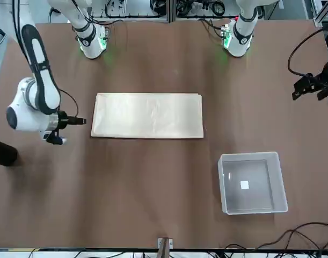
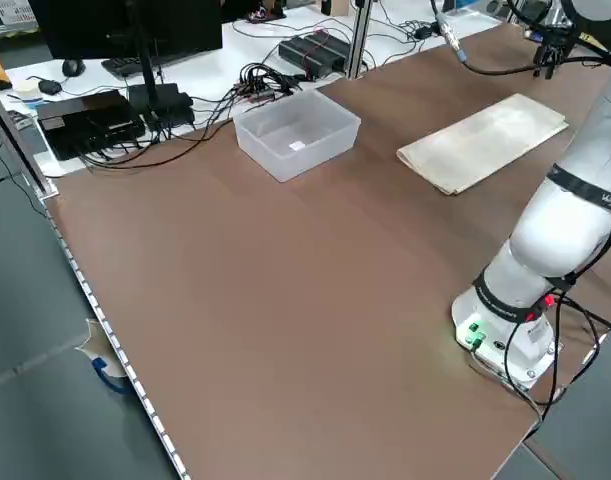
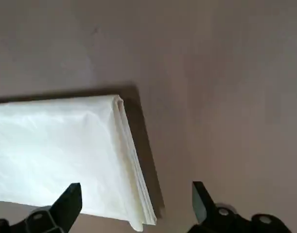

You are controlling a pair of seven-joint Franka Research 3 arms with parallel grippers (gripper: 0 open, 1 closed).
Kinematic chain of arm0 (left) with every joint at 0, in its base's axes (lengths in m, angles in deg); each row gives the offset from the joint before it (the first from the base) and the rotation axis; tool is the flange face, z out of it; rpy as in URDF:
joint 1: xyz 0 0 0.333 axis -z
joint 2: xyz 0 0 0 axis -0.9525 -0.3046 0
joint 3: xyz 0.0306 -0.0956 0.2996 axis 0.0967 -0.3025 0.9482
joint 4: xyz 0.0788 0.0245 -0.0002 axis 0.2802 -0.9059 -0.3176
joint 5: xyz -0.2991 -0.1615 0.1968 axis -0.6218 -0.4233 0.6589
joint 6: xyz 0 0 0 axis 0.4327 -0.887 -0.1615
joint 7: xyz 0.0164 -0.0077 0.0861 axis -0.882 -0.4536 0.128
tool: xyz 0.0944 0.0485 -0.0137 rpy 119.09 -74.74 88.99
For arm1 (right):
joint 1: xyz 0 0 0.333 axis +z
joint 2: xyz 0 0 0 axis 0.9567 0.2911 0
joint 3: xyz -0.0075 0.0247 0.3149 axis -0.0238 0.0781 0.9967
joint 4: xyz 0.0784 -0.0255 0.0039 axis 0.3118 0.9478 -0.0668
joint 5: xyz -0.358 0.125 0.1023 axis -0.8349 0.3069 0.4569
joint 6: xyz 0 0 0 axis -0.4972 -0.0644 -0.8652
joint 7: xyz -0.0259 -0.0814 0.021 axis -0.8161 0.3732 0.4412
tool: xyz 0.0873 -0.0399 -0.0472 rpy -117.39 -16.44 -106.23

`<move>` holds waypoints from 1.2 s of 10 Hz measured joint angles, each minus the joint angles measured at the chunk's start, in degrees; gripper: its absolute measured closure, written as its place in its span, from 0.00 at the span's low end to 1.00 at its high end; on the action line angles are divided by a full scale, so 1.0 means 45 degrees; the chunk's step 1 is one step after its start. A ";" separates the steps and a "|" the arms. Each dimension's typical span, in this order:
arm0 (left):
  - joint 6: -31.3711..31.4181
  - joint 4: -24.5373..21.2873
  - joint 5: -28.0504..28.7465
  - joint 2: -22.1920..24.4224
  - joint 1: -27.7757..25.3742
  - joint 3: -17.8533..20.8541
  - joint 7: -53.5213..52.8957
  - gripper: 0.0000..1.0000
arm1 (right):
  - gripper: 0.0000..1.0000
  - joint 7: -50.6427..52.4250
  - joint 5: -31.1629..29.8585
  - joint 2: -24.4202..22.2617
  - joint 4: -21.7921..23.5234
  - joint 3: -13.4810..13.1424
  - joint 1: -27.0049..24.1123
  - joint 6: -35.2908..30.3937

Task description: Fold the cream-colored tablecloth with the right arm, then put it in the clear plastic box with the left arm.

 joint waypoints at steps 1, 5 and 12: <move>0.0000 0.0000 0.0000 0.0000 0.0000 0.0000 0.0000 0.00 | 0.00 0.0000 0.0009 -0.0001 0.0214 0.0004 0.0045 0.0094; 0.0000 0.0000 0.0000 -0.0002 0.0000 0.0001 0.0000 0.00 | 0.01 -0.0002 0.0292 -0.0002 0.1064 0.0566 0.0209 0.1386; 0.0000 0.0000 0.0000 -0.0002 0.0007 -0.0001 0.0000 0.00 | 0.05 -0.0005 0.1122 0.0530 0.1548 0.1042 0.0249 0.1981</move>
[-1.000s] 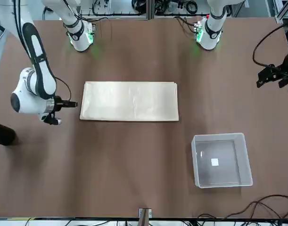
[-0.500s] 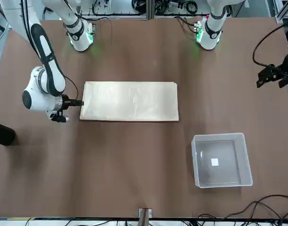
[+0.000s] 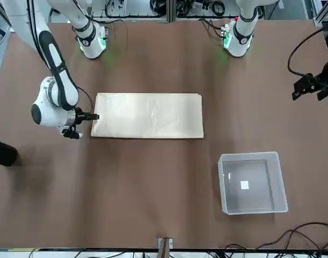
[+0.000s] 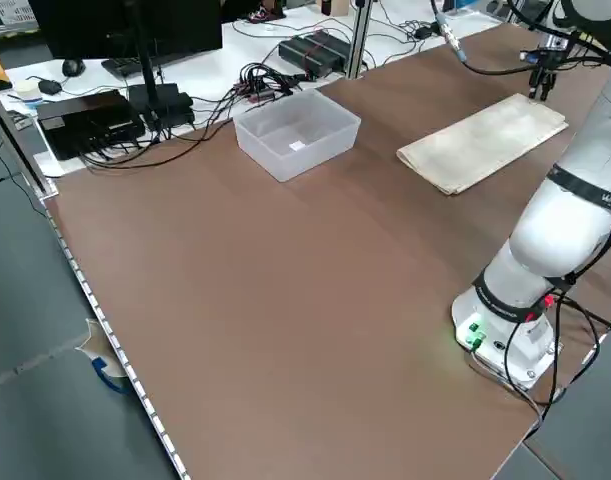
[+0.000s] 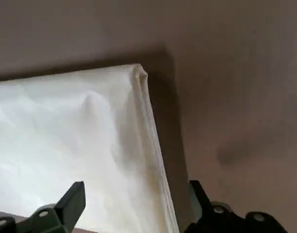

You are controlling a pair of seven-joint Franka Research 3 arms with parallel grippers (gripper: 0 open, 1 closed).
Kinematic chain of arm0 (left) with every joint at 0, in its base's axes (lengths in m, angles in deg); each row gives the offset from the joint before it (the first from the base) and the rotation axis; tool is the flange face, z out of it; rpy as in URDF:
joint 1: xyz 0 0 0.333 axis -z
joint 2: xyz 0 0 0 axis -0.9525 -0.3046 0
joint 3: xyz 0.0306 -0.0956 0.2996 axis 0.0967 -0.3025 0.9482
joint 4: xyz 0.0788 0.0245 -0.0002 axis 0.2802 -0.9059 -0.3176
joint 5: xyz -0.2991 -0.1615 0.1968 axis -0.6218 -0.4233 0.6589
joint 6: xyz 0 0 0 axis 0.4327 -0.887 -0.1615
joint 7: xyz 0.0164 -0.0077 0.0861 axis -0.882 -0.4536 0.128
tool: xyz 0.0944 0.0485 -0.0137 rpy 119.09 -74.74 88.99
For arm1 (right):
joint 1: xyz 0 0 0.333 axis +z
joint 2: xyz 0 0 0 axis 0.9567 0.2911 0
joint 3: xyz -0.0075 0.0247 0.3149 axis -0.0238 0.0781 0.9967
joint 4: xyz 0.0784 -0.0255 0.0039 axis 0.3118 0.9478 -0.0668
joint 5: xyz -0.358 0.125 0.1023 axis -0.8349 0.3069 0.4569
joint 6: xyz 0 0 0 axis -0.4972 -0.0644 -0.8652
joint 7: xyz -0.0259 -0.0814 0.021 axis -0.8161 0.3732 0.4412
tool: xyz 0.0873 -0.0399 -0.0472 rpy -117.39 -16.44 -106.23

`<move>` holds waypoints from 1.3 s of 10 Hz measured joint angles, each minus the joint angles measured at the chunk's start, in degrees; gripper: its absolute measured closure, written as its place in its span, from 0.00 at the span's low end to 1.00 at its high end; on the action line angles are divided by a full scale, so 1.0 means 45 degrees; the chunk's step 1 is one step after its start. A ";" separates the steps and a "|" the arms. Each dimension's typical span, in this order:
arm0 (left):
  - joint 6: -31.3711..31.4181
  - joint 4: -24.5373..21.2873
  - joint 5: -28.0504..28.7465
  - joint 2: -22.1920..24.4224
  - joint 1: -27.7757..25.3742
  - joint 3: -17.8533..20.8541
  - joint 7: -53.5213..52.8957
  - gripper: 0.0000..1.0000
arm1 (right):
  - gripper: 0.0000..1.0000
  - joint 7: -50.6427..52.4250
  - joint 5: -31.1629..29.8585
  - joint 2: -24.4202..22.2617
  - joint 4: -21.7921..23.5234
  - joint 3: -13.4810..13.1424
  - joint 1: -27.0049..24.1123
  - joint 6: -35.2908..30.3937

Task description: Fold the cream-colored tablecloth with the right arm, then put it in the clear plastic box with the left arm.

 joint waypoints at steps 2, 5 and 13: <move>0.0000 -0.0003 0.0000 -0.0009 0.0002 0.0000 0.0000 0.00 | 0.04 0.0000 0.0092 0.0121 0.0027 0.0070 0.0000 0.0006; 0.0000 -0.0005 0.0000 -0.0065 0.0026 -0.0001 0.0000 0.00 | 0.06 0.0001 0.0102 0.0318 0.0046 0.0209 0.0001 0.0006; 0.0000 -0.0005 0.0000 -0.0071 0.0026 -0.0001 0.0000 0.00 | 0.07 0.0001 0.0106 0.0584 0.0070 0.0310 0.0002 0.0030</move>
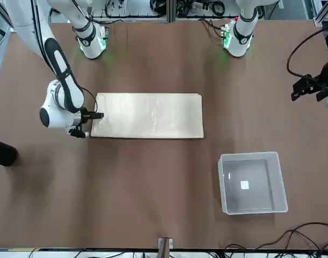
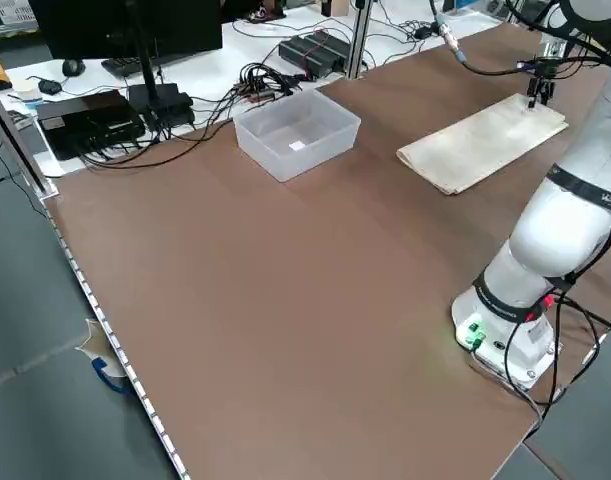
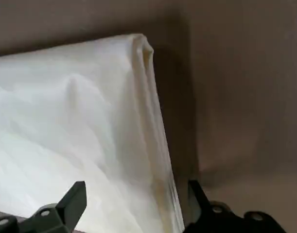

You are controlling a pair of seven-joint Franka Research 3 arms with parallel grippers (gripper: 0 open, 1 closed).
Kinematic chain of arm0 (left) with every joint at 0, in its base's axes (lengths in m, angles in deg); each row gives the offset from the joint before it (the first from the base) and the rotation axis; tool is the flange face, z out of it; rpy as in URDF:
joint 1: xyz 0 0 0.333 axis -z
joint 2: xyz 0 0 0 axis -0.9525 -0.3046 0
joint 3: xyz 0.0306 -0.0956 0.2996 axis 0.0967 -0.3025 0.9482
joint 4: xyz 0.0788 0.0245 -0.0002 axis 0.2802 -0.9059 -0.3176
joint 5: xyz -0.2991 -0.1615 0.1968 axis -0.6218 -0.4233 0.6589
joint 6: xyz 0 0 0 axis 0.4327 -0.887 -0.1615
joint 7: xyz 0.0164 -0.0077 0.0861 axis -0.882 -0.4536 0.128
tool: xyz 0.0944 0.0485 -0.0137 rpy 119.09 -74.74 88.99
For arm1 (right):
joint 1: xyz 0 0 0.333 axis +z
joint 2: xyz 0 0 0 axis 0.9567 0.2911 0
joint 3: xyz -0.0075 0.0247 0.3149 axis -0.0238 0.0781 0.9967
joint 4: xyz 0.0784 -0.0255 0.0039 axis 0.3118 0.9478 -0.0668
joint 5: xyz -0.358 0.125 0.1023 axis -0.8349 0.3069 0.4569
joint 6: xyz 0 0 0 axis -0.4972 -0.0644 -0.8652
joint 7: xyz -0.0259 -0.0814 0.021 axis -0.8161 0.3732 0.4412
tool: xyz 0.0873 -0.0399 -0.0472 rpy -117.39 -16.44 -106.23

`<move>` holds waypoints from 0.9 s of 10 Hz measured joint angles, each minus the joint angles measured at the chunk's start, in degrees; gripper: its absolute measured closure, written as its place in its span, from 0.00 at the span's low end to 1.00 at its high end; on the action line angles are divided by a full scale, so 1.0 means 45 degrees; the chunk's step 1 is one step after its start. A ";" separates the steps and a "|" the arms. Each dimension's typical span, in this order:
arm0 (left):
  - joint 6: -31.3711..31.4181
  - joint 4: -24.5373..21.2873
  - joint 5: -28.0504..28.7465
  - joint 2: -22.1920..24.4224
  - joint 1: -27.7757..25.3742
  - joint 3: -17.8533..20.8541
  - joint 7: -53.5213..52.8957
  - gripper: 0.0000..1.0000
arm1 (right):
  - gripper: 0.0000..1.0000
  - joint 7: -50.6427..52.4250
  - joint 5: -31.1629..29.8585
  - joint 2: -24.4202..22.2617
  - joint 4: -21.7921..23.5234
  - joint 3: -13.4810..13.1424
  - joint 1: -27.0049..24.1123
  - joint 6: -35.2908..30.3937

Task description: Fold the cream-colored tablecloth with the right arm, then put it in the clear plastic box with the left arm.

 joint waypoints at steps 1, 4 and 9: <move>0.0000 0.0000 0.0000 0.0000 0.0000 0.0000 0.0000 0.00 | 0.08 0.0001 0.0000 0.0075 0.0000 0.0040 0.0000 0.0072; 0.0000 -0.0004 0.0000 -0.0001 -0.0001 0.0003 0.0000 0.00 | 0.15 0.0000 -0.0001 0.0077 -0.0001 0.0056 -0.0005 0.0083; 0.0000 -0.0008 0.0000 -0.0001 0.0000 0.0004 0.0000 0.00 | 0.52 0.0000 0.0000 0.0078 0.0000 0.0071 -0.0005 0.0082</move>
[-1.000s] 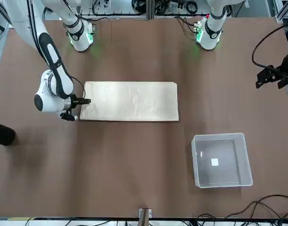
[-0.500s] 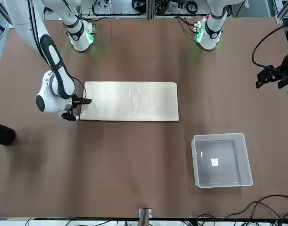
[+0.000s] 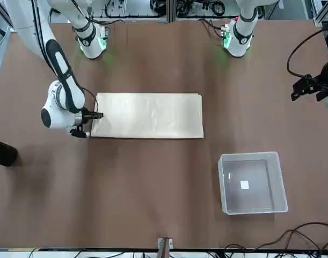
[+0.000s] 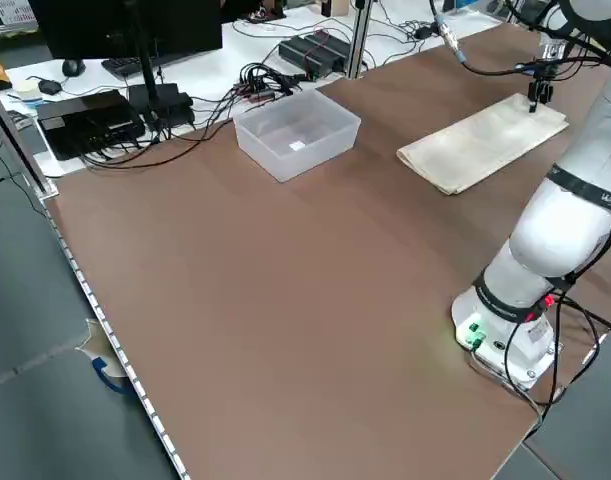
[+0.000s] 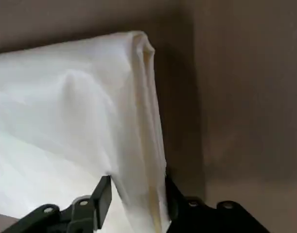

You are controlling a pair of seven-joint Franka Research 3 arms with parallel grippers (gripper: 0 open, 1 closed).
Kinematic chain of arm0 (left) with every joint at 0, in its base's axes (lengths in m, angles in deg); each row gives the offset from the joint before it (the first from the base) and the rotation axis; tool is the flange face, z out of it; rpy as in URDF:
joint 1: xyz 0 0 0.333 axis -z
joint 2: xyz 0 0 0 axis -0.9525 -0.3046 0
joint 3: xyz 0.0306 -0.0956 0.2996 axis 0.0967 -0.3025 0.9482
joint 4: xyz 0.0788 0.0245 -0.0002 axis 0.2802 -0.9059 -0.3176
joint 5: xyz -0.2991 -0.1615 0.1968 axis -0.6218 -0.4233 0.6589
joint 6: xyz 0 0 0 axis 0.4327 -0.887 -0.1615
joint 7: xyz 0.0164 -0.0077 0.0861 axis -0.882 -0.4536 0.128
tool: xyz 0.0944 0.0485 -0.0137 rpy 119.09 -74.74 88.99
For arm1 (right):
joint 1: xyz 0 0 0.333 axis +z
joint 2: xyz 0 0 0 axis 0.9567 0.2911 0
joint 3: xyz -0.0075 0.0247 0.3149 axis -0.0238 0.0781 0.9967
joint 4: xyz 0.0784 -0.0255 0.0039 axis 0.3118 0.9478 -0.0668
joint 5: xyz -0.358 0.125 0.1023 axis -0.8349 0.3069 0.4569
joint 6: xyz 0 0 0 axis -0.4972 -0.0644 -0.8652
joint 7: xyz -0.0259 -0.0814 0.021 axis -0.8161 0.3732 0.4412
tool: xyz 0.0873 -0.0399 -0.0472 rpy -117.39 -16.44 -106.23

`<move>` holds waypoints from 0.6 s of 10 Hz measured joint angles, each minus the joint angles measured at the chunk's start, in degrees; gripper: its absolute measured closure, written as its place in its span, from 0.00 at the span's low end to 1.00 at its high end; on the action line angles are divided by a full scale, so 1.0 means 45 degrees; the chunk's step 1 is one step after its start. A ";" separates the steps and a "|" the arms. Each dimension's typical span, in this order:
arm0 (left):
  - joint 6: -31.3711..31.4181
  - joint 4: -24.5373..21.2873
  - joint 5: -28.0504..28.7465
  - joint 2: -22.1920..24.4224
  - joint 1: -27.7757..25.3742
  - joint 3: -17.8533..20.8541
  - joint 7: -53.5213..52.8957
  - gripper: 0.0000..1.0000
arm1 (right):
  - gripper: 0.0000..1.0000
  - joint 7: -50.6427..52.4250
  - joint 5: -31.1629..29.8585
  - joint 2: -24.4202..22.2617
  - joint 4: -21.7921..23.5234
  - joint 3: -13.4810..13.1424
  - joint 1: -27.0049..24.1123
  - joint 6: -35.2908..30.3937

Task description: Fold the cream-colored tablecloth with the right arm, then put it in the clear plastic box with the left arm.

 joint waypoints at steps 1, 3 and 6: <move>0.0000 0.0000 0.0000 0.0000 0.0000 0.0000 0.0000 0.00 | 0.53 0.0000 0.0000 0.0000 0.0000 0.0000 0.0000 0.0000; 0.0000 0.0000 0.0000 0.0000 0.0000 0.0000 0.0000 0.00 | 0.67 0.0000 0.0000 0.0000 0.0000 0.0001 0.0000 0.0000; 0.0000 -0.0004 0.0000 -0.0039 0.0000 0.0000 0.0000 0.00 | 0.84 0.0000 0.0003 -0.0002 -0.0009 0.0007 0.0000 -0.0001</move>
